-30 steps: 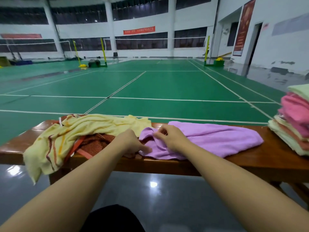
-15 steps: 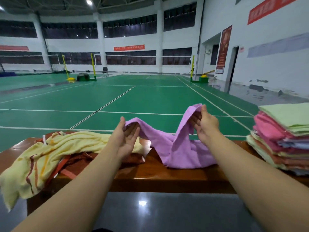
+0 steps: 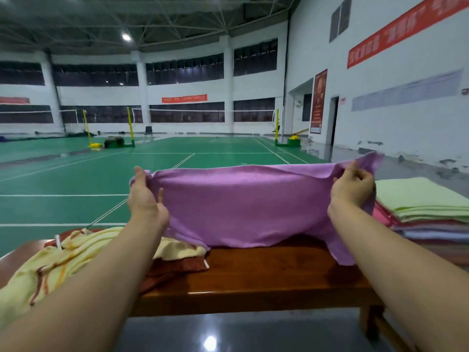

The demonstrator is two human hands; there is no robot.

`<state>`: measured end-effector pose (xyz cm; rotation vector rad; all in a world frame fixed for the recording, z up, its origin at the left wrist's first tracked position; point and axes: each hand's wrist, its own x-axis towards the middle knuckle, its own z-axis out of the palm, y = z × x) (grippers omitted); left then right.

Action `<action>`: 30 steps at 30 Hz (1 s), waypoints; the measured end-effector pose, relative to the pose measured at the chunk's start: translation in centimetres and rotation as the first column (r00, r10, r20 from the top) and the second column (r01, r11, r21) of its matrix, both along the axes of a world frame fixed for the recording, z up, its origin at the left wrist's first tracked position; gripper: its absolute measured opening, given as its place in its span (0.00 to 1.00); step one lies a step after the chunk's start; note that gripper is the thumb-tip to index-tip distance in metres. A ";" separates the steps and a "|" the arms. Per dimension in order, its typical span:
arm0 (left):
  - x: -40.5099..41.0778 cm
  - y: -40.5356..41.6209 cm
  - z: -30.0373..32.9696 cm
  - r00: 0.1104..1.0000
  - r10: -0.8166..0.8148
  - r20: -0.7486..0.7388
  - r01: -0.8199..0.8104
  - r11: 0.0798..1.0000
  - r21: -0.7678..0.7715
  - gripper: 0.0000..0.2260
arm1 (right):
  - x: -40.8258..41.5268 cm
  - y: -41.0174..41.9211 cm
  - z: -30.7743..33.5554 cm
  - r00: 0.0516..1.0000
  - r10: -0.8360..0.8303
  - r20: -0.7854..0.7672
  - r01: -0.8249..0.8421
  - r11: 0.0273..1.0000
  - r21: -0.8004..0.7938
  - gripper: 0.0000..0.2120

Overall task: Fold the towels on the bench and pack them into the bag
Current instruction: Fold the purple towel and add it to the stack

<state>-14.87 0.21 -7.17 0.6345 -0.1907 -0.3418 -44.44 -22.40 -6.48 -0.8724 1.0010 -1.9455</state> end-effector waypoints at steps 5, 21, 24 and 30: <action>-1.0 0.7 1.7 0.953 0.304 0.006 -0.304 0.951 0.064 0.13 | -0.7 1.9 1.9 0.992 -0.117 0.047 0.121 0.988 -0.095 0.12; -6.9 3.2 4.9 0.654 0.649 0.389 -0.756 0.540 0.371 0.22 | -0.8 7.2 1.9 0.976 -0.204 0.078 0.217 0.937 -0.274 0.12; -7.4 3.0 5.5 0.609 0.681 0.406 -0.792 0.492 0.363 0.21 | -0.9 7.3 2.3 0.958 -0.274 0.082 0.286 0.902 -0.323 0.11; -4.7 0.1 2.4 0.690 0.589 0.421 -0.717 0.474 0.512 0.22 | -0.4 3.1 -0.5 0.925 -0.371 -0.080 0.334 0.896 -0.294 0.19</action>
